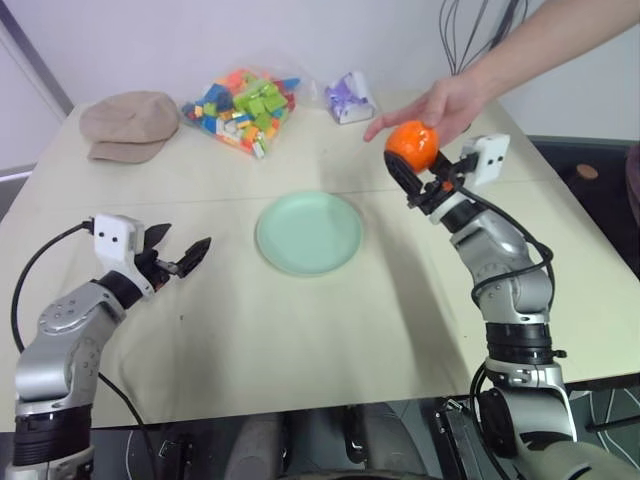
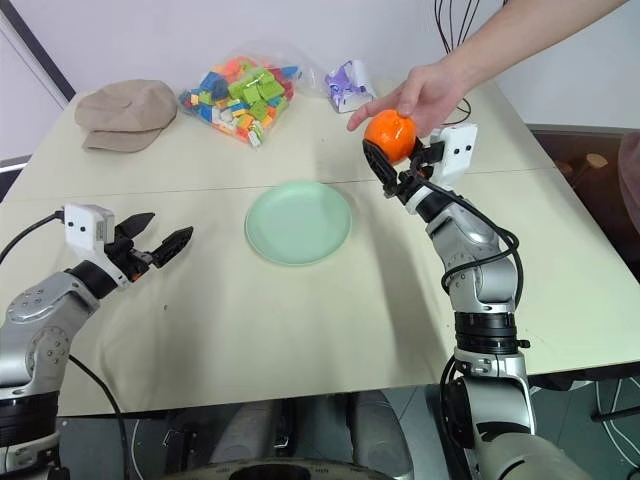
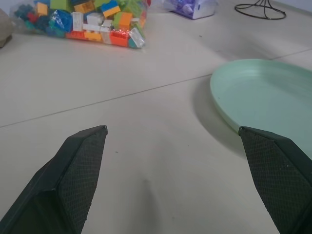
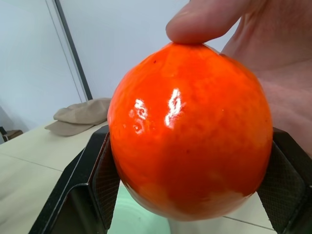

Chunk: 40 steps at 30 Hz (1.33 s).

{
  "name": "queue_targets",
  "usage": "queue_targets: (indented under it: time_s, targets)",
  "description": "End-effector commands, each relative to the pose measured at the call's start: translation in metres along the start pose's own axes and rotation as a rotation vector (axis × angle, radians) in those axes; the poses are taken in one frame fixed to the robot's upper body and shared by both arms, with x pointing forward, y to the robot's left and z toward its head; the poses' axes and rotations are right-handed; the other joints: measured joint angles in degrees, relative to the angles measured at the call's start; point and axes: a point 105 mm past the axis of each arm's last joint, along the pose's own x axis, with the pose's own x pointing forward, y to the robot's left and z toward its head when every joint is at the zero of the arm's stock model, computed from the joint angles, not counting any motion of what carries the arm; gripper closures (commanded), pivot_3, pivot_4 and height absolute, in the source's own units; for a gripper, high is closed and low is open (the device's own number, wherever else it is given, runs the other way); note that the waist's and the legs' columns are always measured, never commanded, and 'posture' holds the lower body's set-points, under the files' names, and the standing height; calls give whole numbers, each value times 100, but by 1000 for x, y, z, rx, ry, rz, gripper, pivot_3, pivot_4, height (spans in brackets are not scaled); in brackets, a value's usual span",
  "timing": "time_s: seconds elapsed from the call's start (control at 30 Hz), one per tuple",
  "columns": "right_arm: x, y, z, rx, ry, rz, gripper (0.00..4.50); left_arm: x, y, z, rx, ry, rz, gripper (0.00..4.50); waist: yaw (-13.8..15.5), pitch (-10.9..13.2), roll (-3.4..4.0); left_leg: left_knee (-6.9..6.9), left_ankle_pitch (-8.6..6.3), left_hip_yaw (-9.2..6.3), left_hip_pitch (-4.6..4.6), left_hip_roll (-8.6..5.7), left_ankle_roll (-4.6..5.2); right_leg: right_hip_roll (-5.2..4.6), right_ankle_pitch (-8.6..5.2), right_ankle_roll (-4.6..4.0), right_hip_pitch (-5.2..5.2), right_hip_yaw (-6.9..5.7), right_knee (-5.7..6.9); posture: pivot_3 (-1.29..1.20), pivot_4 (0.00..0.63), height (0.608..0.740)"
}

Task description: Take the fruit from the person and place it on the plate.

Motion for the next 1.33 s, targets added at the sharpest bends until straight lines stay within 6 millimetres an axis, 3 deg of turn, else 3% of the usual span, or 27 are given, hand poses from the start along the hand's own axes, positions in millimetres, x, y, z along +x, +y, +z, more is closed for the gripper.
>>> queue_targets:
  time_s: [0.03, 0.1, 0.2, 0.37, 0.63, 0.67, 0.7, 0.77, 0.9, 1.0, 1.2, 1.33]
  targets:
    - [-10, 30, 20, -39, -3, 152, 1395, -1, 2, 13, 27, -33, -6, 0, 11, 1, 2, 0, 0, 0, -1, 0, 0, -1, 0, 0, 0, 0, 0, 0, 150, 740]
    - [-21, 57, -2, -48, 101, 266, 1395, 0, -1, 14, 44, -22, -29, 0, 14, -1, -2, -4, -1, -5, -2, 0, 1, -2, -1, -1, 0, -4, -4, 0, 150, 740]
    - [-18, 73, -26, -49, 154, 295, 1395, 2, -8, 17, 63, -18, -72, 0, -36, -1, -2, -16, -3, -3, 1, 1, 5, -1, 0, 0, 0, -2, -14, 0, 150, 740]
    - [0, 88, -51, -71, 182, 323, 1395, 4, -14, 17, 75, -10, -103, 0, -27, 2, 2, -16, -3, -1, 2, 1, 5, 3, 3, -4, -5, -2, -10, 0, 150, 740]
    - [15, 91, -73, -119, 221, 363, 1395, 2, -21, 13, 70, -7, -108, 0, 0, 1, 1, -22, -3, -1, -4, -2, 4, -1, 7, 3, -4, -4, -27, 0, 150, 740]
    - [14, 91, -77, -120, 236, 373, 367, 2, -22, 14, 70, -8, -108, 0, -4, 1, 1, -22, -3, -1, -4, -2, 4, -2, 7, 2, -3, -3, -28, 0, 150, 740]
    - [13, 92, -83, -126, 259, 393, 26, 2, -22, 15, 71, -12, -106, 0, -6, 1, 1, -22, -3, -1, -4, -2, 4, -2, 6, 1, -3, -3, -28, 0, 150, 740]
    - [12, 89, -88, -140, 278, 388, 26, 2, -21, 16, 75, -16, -101, 0, -8, 1, 2, -24, -3, -1, -3, -2, 4, -2, 5, -1, -4, -4, -27, 0, 150, 740]
    - [7, 86, -86, -142, 294, 398, 26, 1, -20, 17, 76, -15, -99, 0, -8, 2, 2, -28, -3, -1, -3, -2, 4, -2, 5, -3, -6, -3, -26, 0, 150, 740]
    - [-1, 70, -69, -123, 253, 332, 26, -1, -17, 17, 77, -12, -94, 0, 5, 2, 2, -30, -3, -2, -3, -2, 4, -4, 5, -3, -6, -3, -27, 0, 150, 740]
    - [-37, 37, -36, -98, 239, 231, 26, -8, -12, 12, 80, 14, -90, 0, 16, 1, 1, -49, -3, -1, -3, -6, 3, -13, 4, -3, -5, -3, -45, 0, 150, 740]
    - [-51, 29, -28, -102, 267, 203, 26, -9, -11, 10, 86, 22, -90, 0, -12, 1, 1, -61, -3, -1, 2, -5, 4, -10, 4, -4, -7, -2, -48, 0, 150, 740]
